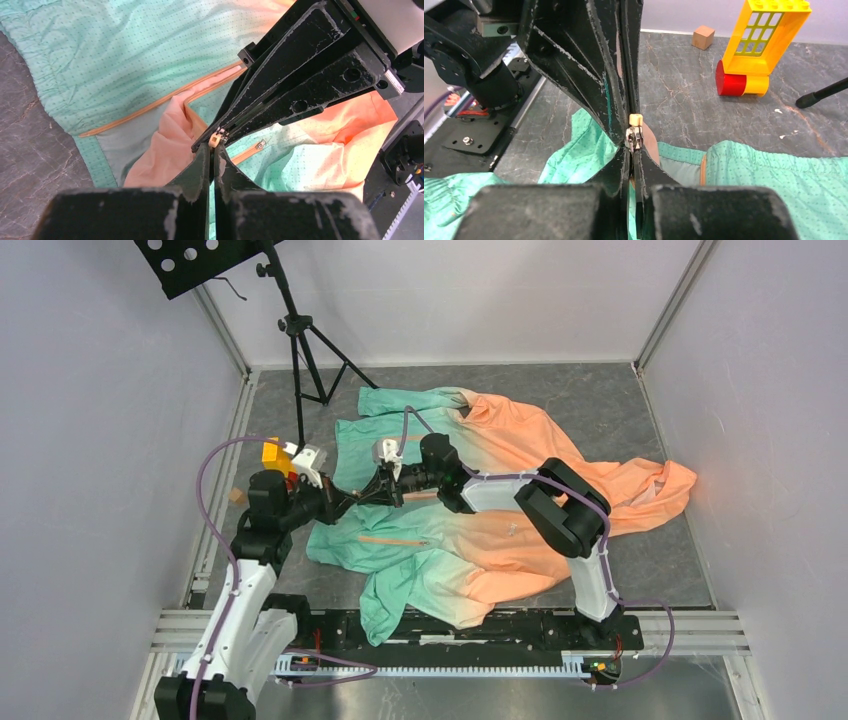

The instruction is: Zip up the jacket

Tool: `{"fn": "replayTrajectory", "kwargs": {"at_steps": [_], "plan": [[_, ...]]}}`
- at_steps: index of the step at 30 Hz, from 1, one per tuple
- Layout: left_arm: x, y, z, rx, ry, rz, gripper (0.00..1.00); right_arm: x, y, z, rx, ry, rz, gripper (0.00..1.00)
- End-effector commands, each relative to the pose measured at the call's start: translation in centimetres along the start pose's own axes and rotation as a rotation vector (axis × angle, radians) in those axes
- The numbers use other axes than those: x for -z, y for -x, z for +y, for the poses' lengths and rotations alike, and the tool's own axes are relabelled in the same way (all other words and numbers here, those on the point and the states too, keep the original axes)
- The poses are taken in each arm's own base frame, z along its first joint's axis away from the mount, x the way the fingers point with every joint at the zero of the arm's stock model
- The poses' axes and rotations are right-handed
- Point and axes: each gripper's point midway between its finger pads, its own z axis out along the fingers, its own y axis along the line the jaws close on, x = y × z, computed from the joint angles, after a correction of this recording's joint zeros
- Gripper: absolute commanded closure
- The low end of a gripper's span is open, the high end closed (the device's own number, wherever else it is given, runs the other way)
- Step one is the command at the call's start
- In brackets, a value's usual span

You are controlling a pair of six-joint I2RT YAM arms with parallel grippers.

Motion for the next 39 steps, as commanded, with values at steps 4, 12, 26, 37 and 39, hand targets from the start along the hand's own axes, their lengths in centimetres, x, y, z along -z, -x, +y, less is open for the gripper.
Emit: {"fn": "replayTrajectory", "kwargs": {"at_steps": [4,12,26,37,39], "plan": [[-0.2,1.3,2.4,0.120,0.161,-0.061,0.51,0.1,2.7,-0.4,-0.002,-0.043,-0.070,1.00],[-1.7,0.4,1.1,0.213,0.046,-0.025,0.51,0.3,2.3,-0.7,-0.032,-0.077,-0.059,1.00],[-1.4,-0.5,2.6,0.147,0.122,0.060,0.98,0.8,1.6,-2.4,-0.042,-0.175,-0.003,0.88],[0.1,0.3,3.5,-0.036,0.183,0.024,0.98,4.1,2.5,-2.8,-0.334,-0.405,0.045,0.29],[0.1,0.3,3.3,-0.034,0.175,0.020,0.98,3.8,2.7,-2.8,-0.387,-0.394,0.021,0.34]]}}
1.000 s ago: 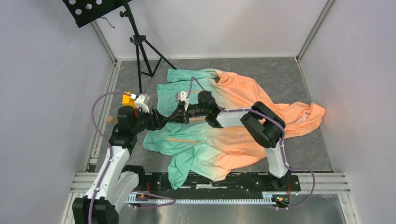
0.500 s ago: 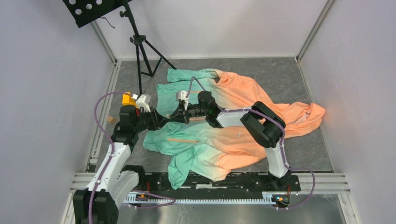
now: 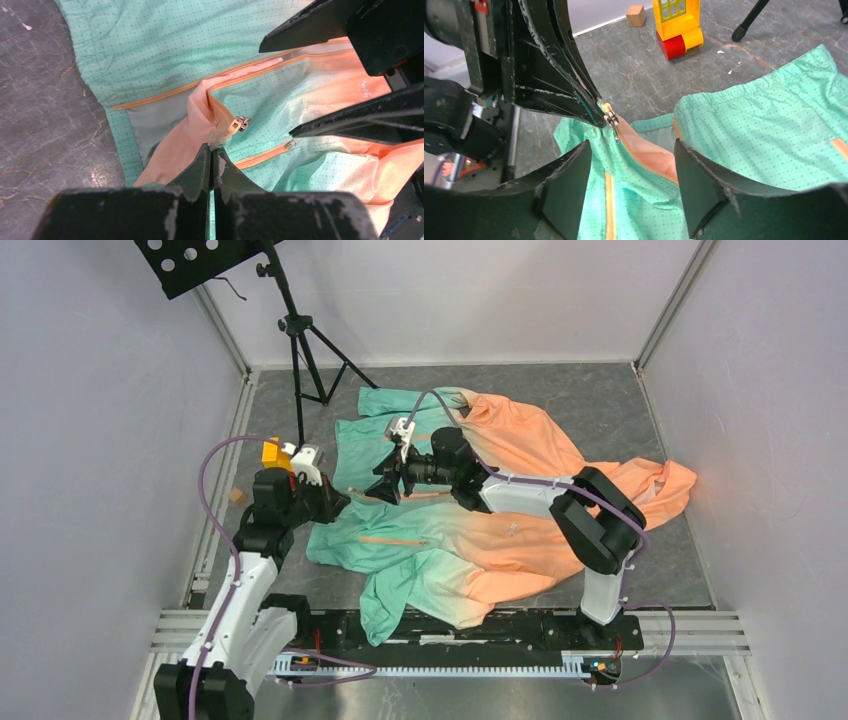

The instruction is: Zip up the jacket

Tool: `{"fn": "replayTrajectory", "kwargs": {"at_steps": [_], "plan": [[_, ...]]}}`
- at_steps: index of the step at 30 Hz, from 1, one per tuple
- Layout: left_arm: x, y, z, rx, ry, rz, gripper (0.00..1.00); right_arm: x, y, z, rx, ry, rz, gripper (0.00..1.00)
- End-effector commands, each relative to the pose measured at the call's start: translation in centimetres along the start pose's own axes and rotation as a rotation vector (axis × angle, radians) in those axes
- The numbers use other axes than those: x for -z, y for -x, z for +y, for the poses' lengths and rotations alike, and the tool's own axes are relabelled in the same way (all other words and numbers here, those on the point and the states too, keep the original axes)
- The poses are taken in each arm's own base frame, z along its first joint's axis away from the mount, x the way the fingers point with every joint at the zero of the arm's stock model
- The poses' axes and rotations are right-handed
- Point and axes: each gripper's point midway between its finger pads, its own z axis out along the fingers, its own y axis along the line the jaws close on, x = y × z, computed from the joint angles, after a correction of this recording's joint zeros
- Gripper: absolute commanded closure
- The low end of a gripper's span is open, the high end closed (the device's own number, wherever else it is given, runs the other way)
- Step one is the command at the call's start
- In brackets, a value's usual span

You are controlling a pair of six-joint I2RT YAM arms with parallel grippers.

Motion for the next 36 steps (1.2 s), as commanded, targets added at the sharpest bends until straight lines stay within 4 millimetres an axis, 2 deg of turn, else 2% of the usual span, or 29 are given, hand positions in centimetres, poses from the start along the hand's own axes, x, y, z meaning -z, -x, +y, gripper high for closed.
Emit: {"fn": "replayTrajectory", "kwargs": {"at_steps": [1,4,7,11,16,17,20,22,23,25,28,29,31,36], "plan": [[0.4,1.8,0.0,-0.090,0.005,-0.057,0.98,0.0,1.3,0.3,-0.166,-0.007,-0.035,0.36],[0.5,2.0,-0.2,-0.084,0.000,-0.072,0.98,-0.9,2.4,1.6,-0.264,0.078,-0.094,0.45],[0.5,2.0,0.0,-0.060,0.013,-0.073,0.98,-1.7,2.3,1.3,-0.312,0.082,-0.103,0.58],[0.6,2.0,-0.2,-0.037,0.011,-0.081,0.98,-2.5,2.4,1.0,-0.317,0.084,-0.117,0.59],[0.6,2.1,0.0,-0.029,0.021,-0.097,0.98,-3.4,2.8,2.2,-0.325,0.135,-0.126,0.62],[0.6,2.1,0.0,-0.026,0.022,-0.095,0.98,-3.5,2.8,2.5,-0.320,0.136,-0.125,0.64],[0.5,2.2,0.0,-0.006,0.024,-0.093,0.98,-3.5,2.5,3.4,-0.318,0.164,-0.110,0.82],[0.5,2.2,0.3,0.032,0.049,-0.083,0.98,-3.2,2.3,4.6,-0.328,0.214,-0.101,0.84],[0.7,2.2,0.5,0.052,0.067,-0.075,0.98,-2.7,2.6,5.1,-0.322,0.233,-0.109,0.83],[1.1,2.1,1.1,0.125,0.129,-0.052,0.98,-1.7,2.5,5.4,-0.288,0.234,-0.114,0.70],[1.7,1.0,2.8,0.292,0.284,0.025,0.98,-1.0,1.7,2.8,-0.180,0.084,-0.063,0.43],[1.8,0.4,3.2,0.346,0.326,0.067,0.98,-0.9,1.4,1.4,-0.125,0.018,-0.036,0.39],[1.7,-0.7,3.7,0.432,0.386,0.140,0.98,-1.2,1.1,-1.0,-0.021,-0.083,0.012,0.34],[1.1,-4.3,4.5,0.609,0.503,0.331,0.98,-3.4,0.2,-6.2,0.163,-0.216,0.136,0.33]]}}
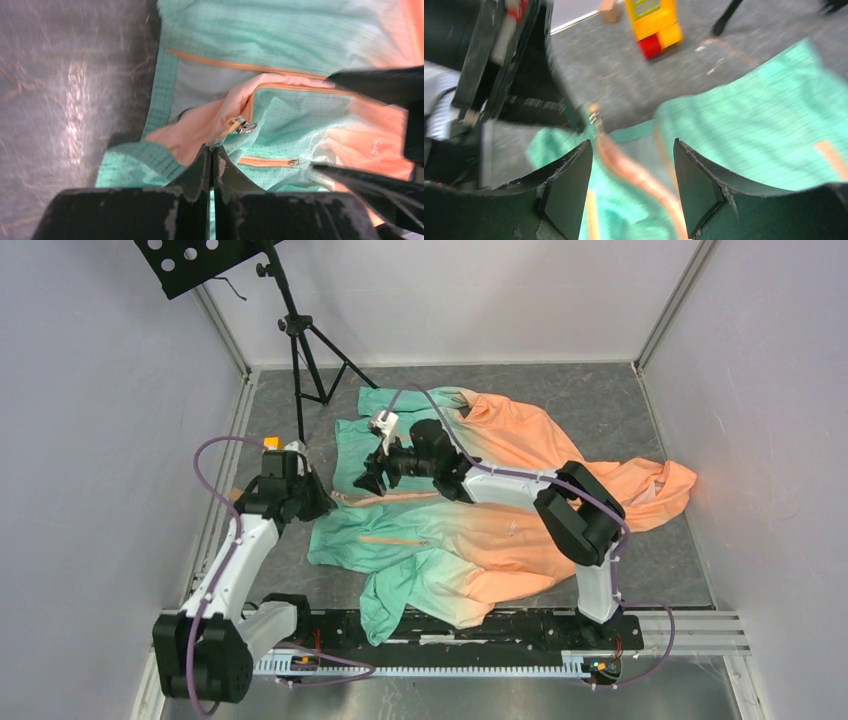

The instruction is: Zip up the jacket

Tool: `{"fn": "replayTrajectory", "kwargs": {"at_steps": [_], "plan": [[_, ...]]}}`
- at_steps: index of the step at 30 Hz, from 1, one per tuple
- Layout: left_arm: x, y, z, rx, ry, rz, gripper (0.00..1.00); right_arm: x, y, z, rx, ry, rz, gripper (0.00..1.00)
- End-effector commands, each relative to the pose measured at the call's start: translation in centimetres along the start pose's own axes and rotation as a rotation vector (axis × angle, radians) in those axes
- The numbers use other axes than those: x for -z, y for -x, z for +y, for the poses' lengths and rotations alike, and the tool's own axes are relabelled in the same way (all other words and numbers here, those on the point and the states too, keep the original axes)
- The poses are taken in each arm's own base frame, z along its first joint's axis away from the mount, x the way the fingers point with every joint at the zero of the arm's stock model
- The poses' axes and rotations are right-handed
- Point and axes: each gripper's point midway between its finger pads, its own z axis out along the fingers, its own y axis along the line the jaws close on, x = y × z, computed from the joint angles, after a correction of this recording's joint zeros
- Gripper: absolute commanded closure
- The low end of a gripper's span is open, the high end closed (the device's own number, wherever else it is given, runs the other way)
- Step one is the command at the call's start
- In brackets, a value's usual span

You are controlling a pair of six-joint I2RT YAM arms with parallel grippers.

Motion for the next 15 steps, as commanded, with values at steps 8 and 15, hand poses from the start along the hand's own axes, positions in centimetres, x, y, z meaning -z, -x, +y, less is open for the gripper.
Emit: {"fn": "replayTrajectory", "kwargs": {"at_steps": [8,15], "plan": [[-2.5,-5.0,3.9,0.290,0.267,0.232,0.98,-5.8,-0.2,-6.4,0.309,-0.079,0.114,0.42],[-3.4,-5.8,5.1,0.310,0.309,0.221,0.98,-8.5,-3.0,-5.0,0.424,-0.031,0.150,0.43]]}}
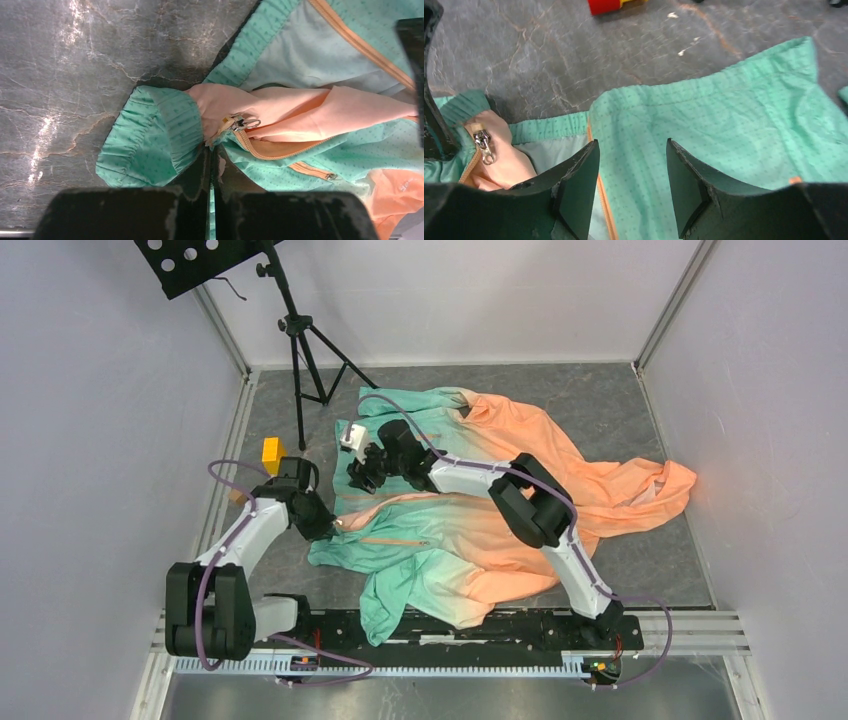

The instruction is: Zip up the jacket

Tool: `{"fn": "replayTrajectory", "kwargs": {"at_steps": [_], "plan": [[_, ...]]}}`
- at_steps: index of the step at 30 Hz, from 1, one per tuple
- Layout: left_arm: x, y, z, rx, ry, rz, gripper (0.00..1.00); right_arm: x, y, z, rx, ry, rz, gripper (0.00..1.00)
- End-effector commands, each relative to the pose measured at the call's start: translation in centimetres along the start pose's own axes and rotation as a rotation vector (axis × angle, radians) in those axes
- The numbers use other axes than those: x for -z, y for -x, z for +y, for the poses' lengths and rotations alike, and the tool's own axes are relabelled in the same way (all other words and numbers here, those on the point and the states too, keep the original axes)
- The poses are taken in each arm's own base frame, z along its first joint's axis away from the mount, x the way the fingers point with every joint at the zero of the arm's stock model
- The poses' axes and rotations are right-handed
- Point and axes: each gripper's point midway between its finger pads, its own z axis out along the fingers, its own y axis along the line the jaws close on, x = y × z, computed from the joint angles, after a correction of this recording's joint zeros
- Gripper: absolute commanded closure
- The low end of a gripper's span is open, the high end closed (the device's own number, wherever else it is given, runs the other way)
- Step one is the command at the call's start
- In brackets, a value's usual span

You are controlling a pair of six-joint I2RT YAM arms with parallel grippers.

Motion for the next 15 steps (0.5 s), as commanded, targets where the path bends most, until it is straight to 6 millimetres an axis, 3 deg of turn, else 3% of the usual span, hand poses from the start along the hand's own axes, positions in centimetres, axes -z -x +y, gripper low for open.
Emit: {"fn": "replayTrajectory", "kwargs": {"at_steps": [1,7,15], "plan": [[-0.9,0.5,0.3,0.060,0.019,-0.034,0.98,-2.0,1.8,1.4,0.142,0.017,-0.035,0.42],[-1.1,0.9,-0.1,0.046,0.000,-0.049,0.98,-3.8,1.2,1.6,0.164,0.008,-0.033,0.43],[-0.8,1.7,-0.9,0.007,-0.066,-0.107,0.98,-4.8,-0.4,1.6,0.158,-0.001,-0.008,0.48]]}}
